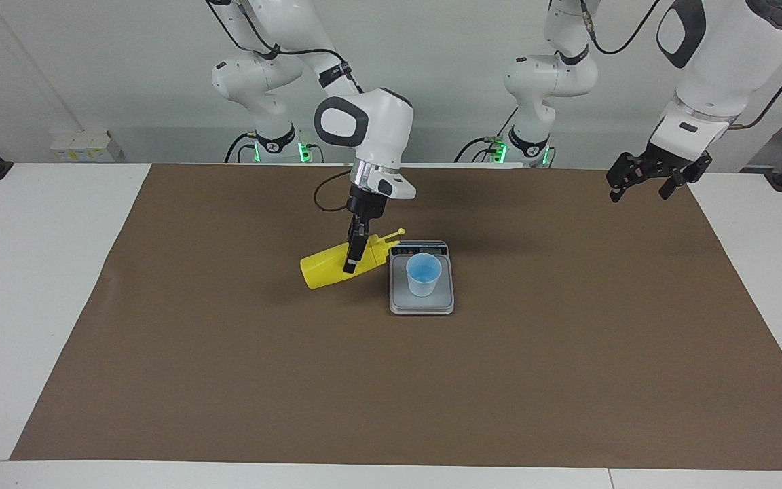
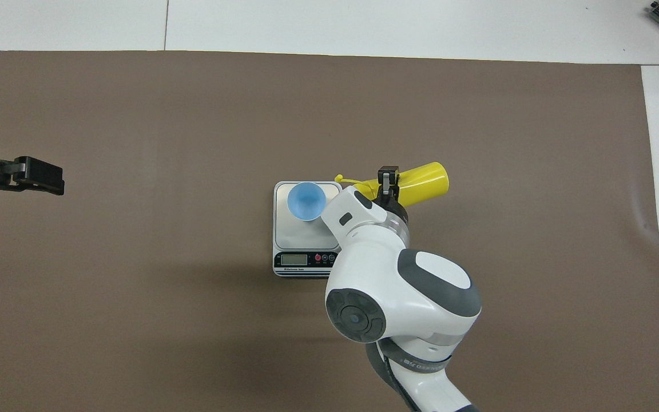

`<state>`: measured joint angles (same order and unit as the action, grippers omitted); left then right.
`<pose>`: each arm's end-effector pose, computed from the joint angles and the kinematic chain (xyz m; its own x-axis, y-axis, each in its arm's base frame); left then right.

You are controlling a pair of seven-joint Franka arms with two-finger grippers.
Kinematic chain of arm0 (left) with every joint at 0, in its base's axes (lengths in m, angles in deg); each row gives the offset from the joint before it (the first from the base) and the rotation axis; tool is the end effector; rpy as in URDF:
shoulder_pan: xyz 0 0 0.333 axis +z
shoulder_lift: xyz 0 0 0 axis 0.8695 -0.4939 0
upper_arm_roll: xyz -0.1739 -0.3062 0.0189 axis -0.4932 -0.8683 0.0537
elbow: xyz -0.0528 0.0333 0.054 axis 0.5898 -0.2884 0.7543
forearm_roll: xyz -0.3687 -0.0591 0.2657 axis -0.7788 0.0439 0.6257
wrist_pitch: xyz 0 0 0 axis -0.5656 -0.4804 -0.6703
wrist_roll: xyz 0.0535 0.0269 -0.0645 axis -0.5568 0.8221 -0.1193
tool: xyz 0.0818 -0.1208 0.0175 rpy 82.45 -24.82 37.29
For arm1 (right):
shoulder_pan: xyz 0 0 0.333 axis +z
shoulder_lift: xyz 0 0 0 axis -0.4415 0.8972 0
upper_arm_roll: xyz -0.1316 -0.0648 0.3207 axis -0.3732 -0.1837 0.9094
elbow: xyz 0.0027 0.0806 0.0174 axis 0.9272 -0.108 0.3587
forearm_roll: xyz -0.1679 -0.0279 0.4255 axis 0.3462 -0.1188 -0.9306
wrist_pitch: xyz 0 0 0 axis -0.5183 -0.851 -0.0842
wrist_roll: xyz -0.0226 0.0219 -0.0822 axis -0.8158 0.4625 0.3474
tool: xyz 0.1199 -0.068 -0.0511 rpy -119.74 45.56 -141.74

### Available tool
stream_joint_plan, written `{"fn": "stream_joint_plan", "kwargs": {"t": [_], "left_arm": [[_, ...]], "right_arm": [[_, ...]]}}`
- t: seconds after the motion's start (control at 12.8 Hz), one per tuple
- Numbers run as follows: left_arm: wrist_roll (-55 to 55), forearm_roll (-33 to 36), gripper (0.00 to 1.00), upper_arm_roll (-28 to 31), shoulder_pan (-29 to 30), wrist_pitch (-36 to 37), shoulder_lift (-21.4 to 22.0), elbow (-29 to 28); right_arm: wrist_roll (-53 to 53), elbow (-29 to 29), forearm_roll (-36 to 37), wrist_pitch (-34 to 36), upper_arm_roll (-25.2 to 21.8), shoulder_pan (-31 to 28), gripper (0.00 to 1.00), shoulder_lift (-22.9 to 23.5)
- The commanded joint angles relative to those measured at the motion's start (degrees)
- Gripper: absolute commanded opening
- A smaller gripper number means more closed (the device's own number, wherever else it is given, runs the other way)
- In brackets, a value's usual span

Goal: Pour seasoning into cup on scale with both arms
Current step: 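Tilt the bottle nozzle down into the cup with the right gripper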

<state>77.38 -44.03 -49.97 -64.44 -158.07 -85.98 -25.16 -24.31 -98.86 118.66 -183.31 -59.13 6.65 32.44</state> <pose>0.6145 -0.0494 0.6066 1.0000 -0.0026 -0.0078 -0.0028 -0.9996 -0.0270 0.5805 0.3402 0.3713 0.0971 0.9521 -0.2901 0.7944 0.1014 0.5988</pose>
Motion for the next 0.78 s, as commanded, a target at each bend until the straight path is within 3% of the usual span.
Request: {"fn": "stream_joint_plan", "kwargs": {"t": [0.0, 0.16, 0.39, 0.7], "left_arm": [[0.43, 0.98, 1.00, 0.03, -0.01, 0.19, 1.51, -1.54], [0.44, 0.98, 1.00, 0.03, -0.01, 0.19, 1.60, -1.54], [0.43, 0.98, 1.00, 0.03, -0.01, 0.19, 1.60, -1.54], [0.43, 0.98, 1.00, 0.03, -0.01, 0.19, 1.51, -1.54]], "right_arm": [[-4.88, 3.60, 7.63, 3.43, 0.07, 0.54, 0.00, 2.24], [-8.58, 3.87, 12.55, 4.84, 0.07, 1.76, 0.00, 3.47], [-16.23, 7.02, 18.62, 12.20, 0.07, 5.45, 0.00, 7.77], [-17.73, 8.88, 20.49, 15.39, 0.07, 7.40, 0.00, 10.16]]}}
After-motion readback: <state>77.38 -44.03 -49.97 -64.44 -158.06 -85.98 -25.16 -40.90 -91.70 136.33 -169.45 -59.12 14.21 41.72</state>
